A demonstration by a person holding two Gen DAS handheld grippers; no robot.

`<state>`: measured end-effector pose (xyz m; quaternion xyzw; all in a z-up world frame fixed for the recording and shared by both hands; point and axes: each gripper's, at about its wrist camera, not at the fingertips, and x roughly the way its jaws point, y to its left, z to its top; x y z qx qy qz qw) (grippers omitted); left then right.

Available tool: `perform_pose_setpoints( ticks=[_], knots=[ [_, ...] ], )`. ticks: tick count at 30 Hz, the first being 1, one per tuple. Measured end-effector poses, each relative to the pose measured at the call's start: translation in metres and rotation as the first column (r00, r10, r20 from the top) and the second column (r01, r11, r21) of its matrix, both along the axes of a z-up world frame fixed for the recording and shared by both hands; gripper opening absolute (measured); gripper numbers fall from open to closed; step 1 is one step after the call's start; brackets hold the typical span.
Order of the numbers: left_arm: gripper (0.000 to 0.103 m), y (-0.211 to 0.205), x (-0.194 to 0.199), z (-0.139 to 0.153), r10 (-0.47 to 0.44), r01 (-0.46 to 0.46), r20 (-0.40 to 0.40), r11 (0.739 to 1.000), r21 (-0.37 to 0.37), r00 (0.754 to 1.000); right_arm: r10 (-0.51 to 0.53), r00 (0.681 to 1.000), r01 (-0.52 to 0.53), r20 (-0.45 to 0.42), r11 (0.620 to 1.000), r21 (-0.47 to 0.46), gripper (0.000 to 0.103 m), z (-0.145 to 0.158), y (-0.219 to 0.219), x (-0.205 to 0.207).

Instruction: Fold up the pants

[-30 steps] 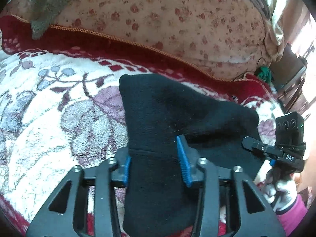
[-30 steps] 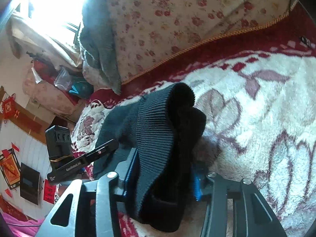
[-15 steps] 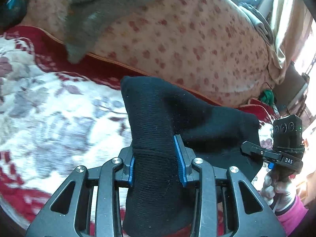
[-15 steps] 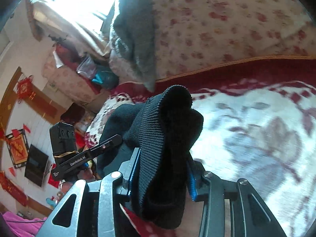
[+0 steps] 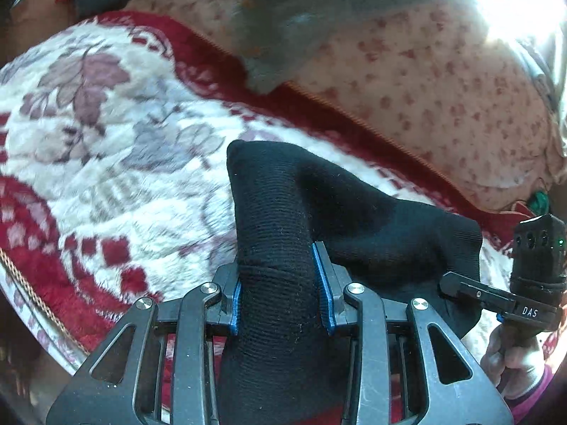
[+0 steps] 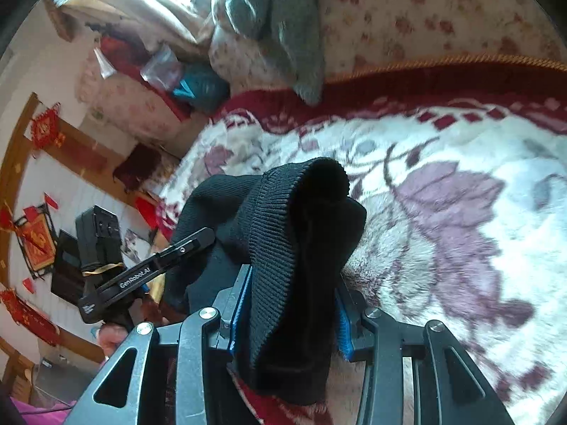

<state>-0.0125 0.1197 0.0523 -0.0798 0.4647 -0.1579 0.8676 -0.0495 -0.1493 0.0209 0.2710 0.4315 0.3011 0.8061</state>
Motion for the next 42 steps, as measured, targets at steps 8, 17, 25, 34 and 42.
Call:
perform_pose_setpoints(
  ticks=[8, 17, 25, 34, 42],
  knots=[
    [0.053, -0.006, -0.001, -0.007, 0.024, -0.026, 0.034, 0.998, 0.057, 0.999, -0.048, 0.997, 0.040, -0.055, 0.989, -0.145, 0.054, -0.015, -0.002, 0.010],
    [0.058, -0.005, -0.018, 0.019, 0.114, -0.127, 0.088, 0.978, 0.167, 0.990, -0.079, 0.996, 0.084, 0.032, 0.970, -0.230, 0.054, 0.034, -0.017, -0.011],
    [0.058, -0.020, -0.050, 0.049, 0.145, -0.191, 0.208, 0.956, 0.222, 0.967, -0.077, 0.952, 0.191, 0.295, 0.905, -0.380, 0.055, 0.093, 0.015, -0.040],
    [0.058, -0.023, -0.071, 0.055, 0.198, -0.243, 0.224, 0.949, 0.199, 0.954, -0.085, 0.954, 0.193, 0.288, 0.909, -0.369, 0.055, 0.083, 0.037, -0.039],
    [0.058, -0.028, -0.077, 0.056, 0.207, -0.258, 0.235, 0.944, 0.208, 0.950, -0.061, 0.960, 0.167, 0.273, 0.908, -0.384, 0.055, 0.073, 0.055, -0.041]
  ],
)
